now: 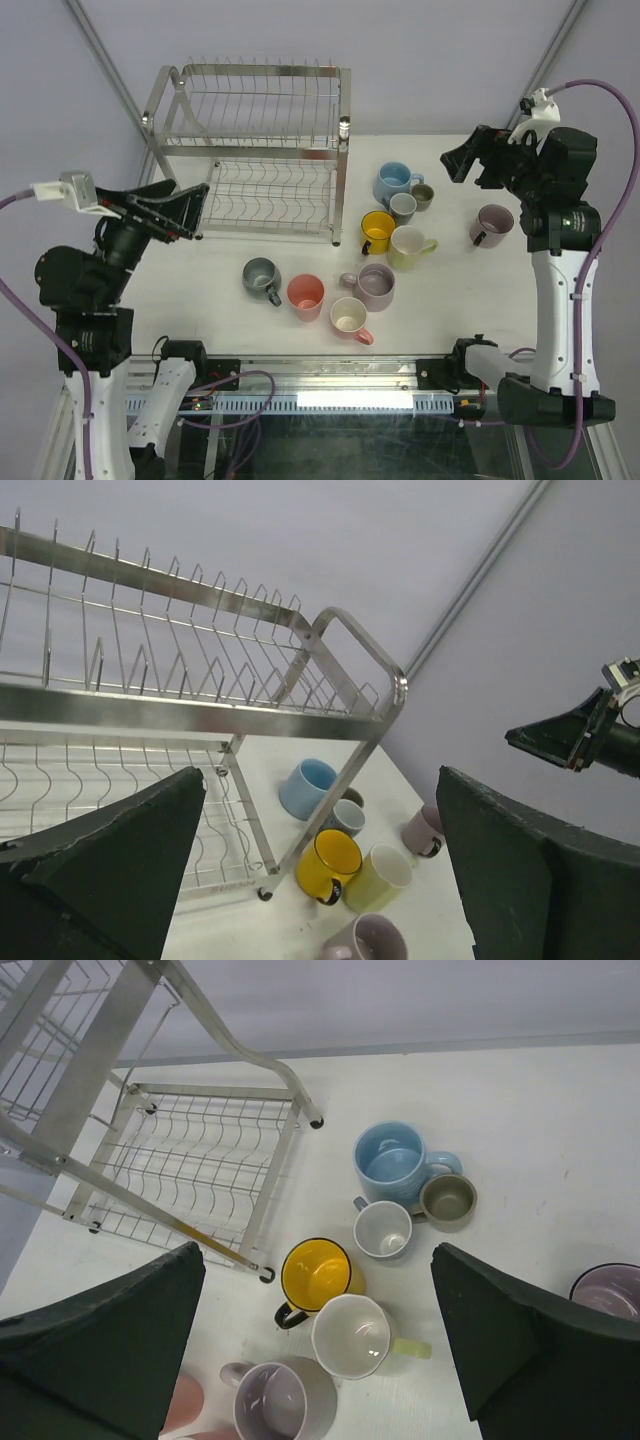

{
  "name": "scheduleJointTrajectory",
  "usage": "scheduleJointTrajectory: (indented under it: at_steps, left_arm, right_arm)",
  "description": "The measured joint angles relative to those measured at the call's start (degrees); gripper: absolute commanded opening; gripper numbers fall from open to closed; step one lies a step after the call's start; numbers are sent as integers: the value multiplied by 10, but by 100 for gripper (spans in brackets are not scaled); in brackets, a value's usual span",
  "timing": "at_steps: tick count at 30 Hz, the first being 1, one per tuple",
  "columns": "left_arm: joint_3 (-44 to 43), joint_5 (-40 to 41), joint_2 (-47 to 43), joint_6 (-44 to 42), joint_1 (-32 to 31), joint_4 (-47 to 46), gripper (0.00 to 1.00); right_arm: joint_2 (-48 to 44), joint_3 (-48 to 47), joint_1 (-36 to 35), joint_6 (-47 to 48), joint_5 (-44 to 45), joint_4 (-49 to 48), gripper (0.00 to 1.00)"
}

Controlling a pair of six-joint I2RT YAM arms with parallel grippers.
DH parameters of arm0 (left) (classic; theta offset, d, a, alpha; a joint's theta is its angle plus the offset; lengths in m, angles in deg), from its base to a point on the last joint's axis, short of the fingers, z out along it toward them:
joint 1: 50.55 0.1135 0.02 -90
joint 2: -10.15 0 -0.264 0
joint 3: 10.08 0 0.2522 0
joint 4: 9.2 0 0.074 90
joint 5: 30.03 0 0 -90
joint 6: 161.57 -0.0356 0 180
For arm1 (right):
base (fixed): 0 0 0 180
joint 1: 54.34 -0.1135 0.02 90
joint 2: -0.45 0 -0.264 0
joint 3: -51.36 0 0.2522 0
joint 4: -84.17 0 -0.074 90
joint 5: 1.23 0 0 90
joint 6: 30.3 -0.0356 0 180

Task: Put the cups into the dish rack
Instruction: Pick up the cup at the center of the board.

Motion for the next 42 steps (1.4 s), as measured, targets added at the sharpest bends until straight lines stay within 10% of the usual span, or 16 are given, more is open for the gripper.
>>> scheduleJointTrajectory:
  at_steps: [13,25,42]
  left_arm:
    - [169,-61,-166,-15,-1,35,99]
    - [373,-145,-183,37,-1,7,92]
    - [409,-109,-126,39,-43,15,72]
  right_arm:
    - [-113,111,14,58,-168,3,100]
    - [-141,259,17,420,-444,141,99]
    - [-61,316,-1,796,-535,258,99]
